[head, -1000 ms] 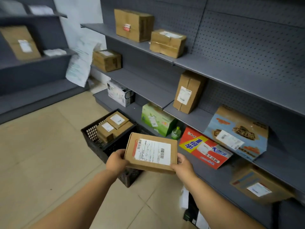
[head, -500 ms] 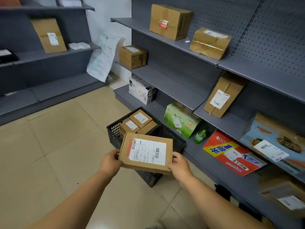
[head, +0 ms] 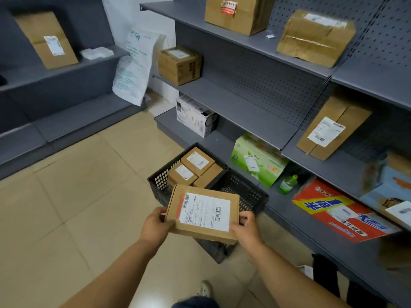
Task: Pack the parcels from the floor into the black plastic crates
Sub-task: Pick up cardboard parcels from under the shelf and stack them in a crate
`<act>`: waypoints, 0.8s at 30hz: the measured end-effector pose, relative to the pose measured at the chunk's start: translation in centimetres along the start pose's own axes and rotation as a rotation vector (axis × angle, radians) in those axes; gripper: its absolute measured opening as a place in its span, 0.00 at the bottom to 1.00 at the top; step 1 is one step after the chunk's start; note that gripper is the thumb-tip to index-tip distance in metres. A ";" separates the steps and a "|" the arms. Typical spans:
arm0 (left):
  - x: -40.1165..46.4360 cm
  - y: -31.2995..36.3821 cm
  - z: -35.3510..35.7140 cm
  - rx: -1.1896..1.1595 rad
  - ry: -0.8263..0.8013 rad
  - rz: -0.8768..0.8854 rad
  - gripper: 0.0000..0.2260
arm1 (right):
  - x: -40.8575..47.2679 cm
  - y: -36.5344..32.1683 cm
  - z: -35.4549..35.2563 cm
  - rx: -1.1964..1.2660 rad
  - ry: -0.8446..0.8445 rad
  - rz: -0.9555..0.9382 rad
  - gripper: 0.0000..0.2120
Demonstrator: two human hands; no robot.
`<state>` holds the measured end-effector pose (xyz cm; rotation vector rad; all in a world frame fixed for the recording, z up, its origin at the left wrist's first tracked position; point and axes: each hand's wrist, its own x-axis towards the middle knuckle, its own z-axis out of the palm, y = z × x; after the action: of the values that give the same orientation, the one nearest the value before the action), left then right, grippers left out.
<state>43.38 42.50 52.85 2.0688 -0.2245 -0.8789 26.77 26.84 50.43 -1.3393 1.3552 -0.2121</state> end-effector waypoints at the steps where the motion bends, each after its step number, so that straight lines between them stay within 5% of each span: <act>1: 1.2 0.7 0.1 -0.022 -0.002 -0.001 0.12 | 1.0 -0.6 0.3 0.017 0.011 0.019 0.15; 8: 7.9 5.2 1.5 -0.250 -0.102 -0.021 0.13 | 6.0 -3.3 0.6 0.074 0.044 0.057 0.13; 15: 15.5 8.9 4.3 -0.336 -0.217 -0.088 0.13 | 10.6 -4.2 -1.2 0.282 0.057 0.167 0.30; 24: 25.5 13.5 9.9 -0.219 -0.409 -0.103 0.14 | 17.6 -6.2 -3.2 0.321 0.234 0.133 0.33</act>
<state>57.64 16.30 46.53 1.6962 -0.2292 -1.3270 33.34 9.55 46.32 -0.9743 1.5255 -0.4871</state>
